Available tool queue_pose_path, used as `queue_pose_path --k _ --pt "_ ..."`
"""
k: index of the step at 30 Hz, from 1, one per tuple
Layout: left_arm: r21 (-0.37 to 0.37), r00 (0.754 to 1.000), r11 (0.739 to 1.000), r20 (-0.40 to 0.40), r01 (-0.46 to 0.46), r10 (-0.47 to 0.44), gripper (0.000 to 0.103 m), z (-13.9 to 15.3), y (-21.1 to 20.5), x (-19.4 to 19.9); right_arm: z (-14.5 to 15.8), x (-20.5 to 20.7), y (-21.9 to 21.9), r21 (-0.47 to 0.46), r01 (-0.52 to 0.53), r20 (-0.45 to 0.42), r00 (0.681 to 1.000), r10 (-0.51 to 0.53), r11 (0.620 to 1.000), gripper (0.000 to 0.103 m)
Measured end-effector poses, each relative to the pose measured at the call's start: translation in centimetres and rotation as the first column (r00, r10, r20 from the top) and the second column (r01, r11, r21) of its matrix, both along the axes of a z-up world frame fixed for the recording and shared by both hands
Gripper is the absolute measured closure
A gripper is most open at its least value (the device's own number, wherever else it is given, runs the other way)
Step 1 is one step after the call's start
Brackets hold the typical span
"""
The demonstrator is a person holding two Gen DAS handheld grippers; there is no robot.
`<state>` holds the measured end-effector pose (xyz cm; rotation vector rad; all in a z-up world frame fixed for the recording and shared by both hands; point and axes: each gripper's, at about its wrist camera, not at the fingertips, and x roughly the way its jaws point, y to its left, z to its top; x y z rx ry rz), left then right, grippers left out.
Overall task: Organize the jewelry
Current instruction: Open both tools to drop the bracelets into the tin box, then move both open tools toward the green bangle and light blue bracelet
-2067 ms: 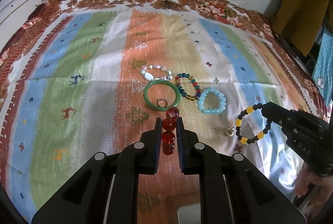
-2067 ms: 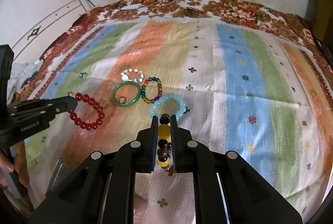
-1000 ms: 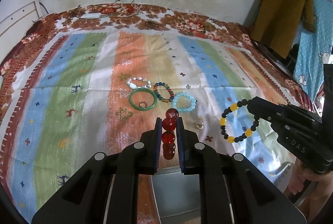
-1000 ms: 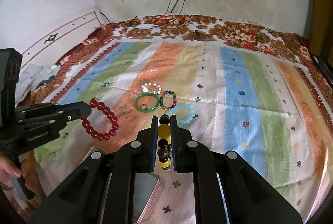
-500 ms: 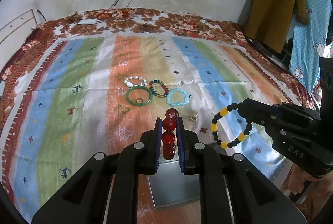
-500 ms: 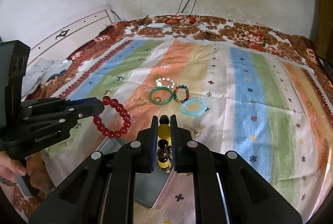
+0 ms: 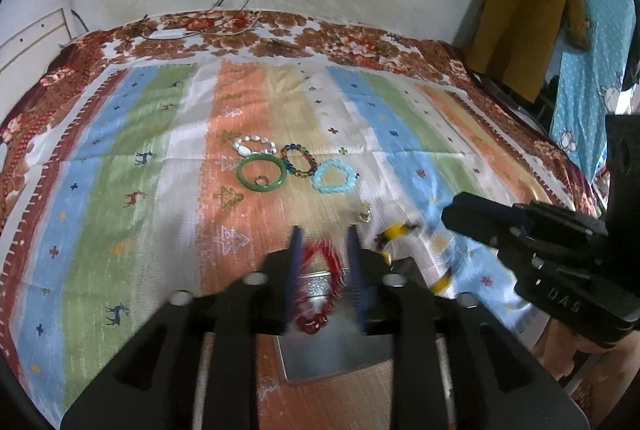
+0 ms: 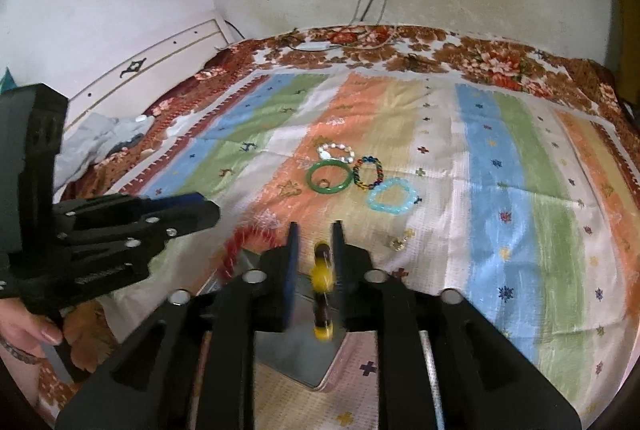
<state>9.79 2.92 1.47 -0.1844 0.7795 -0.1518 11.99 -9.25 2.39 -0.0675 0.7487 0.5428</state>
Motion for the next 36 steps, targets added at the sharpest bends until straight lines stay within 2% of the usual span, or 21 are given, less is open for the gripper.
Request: queue_pose_path --k 1,5,9,13,25,36 --pt "-0.002 1.0 1.0 0.0 -0.005 0.005 0.072 0.0 0.1 0.0 0.0 0.0 0.0 -0.003 0.006 0.003 1.0 -0.006 1.0 0.074" --pt "-0.004 1.0 1.0 -0.008 -0.028 0.028 0.068 -0.1 0.6 0.2 -0.2 0.4 -0.5 -0.009 0.032 -0.002 0.999 -0.032 0.999 0.069" --pt "0.0 0.999 0.999 -0.015 -0.049 0.049 0.06 -0.3 1.1 0.4 -0.7 1.0 -0.9 -0.017 0.057 -0.016 0.998 -0.057 0.998 0.065" --pt "0.011 0.997 0.997 -0.03 -0.072 0.073 0.051 -0.6 1.7 0.8 -1.0 1.7 -1.3 -0.024 0.082 -0.022 0.996 -0.082 0.996 0.055" --pt "0.063 0.988 0.989 -0.062 -0.134 0.138 0.036 -1.7 3.3 3.0 -1.9 3.1 -1.4 -0.063 0.108 -0.029 0.994 -0.11 0.992 0.043" --pt "0.109 0.987 0.985 -0.065 -0.137 0.145 0.029 -2.1 3.4 5.3 -2.4 5.3 -1.4 -0.081 0.132 -0.037 0.99 -0.135 0.988 0.037"
